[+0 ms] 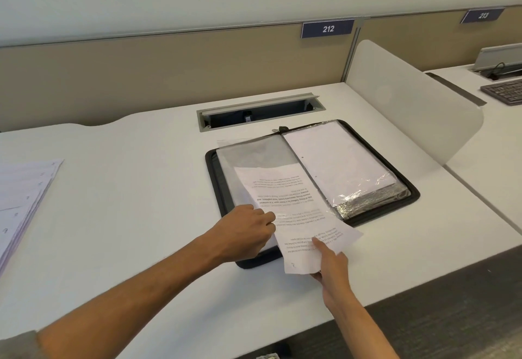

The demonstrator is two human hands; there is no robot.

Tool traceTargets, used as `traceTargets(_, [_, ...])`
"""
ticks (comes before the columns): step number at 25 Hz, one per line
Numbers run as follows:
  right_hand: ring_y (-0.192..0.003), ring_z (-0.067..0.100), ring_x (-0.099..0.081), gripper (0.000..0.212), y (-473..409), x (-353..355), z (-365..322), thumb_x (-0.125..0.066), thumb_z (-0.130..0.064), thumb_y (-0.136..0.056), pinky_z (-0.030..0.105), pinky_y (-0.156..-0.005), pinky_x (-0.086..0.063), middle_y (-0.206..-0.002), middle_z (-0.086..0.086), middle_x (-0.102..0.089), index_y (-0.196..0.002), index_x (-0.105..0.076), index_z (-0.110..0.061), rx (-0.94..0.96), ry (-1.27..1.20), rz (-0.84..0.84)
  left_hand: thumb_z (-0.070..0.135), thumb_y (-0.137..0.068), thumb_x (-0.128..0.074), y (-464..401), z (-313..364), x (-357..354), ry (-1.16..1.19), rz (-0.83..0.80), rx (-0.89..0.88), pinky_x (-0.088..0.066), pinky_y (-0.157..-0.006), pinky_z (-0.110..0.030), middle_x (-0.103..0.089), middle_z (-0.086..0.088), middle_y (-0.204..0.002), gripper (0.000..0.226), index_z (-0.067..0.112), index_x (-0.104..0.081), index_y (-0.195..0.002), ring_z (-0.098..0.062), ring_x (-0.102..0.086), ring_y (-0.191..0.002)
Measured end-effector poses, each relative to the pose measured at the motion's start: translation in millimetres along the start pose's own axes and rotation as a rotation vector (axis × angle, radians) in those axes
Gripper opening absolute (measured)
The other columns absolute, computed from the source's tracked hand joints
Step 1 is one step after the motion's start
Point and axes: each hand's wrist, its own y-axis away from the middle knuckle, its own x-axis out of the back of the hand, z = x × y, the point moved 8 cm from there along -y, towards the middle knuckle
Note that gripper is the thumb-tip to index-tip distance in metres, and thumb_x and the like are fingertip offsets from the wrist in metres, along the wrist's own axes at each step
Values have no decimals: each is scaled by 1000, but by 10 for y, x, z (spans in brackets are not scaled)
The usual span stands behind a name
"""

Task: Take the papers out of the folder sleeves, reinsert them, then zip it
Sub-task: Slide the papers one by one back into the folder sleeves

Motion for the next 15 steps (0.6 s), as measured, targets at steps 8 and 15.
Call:
traceTargets(8, [-72, 20, -57, 16, 164, 288, 247, -59, -7, -94, 29, -60, -46, -93, 10, -67, -110, -63, -12, -65, -68, 161, 7, -56, -78, 119, -33, -170, 13, -61, 5, -30, -42, -23, -51, 4, -60, 21, 18, -60, -60, -14, -39, -45])
traceTargets(15, [-60, 10, -60, 6, -161, -249, -150, -65, -3, -90, 20, -53, -50, -77, 5, -65, -85, -64, -6, 20, -35, 38, 9, -58, -77, 129, -11, -120, -4, -61, -6, -27, -44, -24, -51, 4, -62, 21, 18, -58, -60, -15, -44, -47])
